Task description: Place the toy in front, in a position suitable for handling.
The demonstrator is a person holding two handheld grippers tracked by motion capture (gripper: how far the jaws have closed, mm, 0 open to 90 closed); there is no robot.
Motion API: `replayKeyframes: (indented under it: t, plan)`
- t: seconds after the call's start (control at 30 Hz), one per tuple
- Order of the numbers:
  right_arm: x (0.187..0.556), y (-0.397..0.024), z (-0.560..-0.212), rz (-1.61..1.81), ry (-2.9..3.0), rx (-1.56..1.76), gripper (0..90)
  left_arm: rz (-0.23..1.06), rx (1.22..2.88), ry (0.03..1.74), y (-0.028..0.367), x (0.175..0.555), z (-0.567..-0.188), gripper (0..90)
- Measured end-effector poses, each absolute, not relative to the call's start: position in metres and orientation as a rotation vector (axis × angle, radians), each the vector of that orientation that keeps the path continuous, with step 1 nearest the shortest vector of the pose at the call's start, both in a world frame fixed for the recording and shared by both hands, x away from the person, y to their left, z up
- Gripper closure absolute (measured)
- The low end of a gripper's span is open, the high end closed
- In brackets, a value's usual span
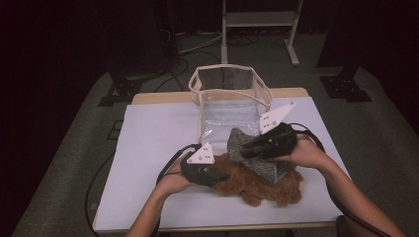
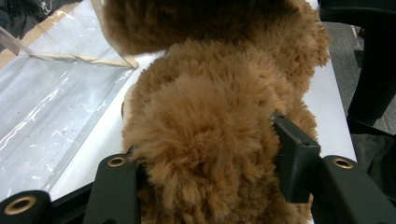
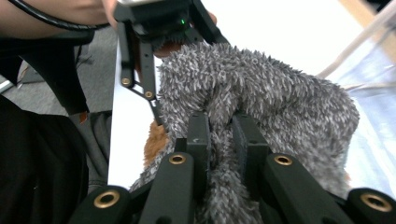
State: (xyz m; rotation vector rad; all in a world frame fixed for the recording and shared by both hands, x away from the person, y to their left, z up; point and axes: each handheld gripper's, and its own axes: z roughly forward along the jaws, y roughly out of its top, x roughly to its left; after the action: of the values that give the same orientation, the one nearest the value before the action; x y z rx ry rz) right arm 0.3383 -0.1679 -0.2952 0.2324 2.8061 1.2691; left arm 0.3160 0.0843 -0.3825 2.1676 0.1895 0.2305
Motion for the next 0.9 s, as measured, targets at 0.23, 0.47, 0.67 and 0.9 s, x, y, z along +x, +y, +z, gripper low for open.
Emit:
replayKeyframes:
  t: [0.23, 0.47, 0.67, 0.9]
  plan:
    - [0.358, -0.168, -0.349, 1.147, 2.922, 0.353, 78.6, 0.195, 2.133, 0.221, 0.091, 0.318, -0.392, 38.6]
    - [0.357, -0.181, -0.354, 1.182, 2.908, 0.364, 78.9, 0.166, 2.076, 0.274, 0.109, 0.320, -0.402, 22.4]
    - [0.356, -0.189, -0.358, 1.218, 2.905, 0.397, 78.9, 0.081, 2.058, 0.335, 0.115, 0.324, -0.422, 13.4]
    - [0.357, -0.194, -0.359, 1.214, 2.913, 0.389, 79.0, 0.022, 2.063, 0.364, 0.102, 0.327, -0.439, 3.9]
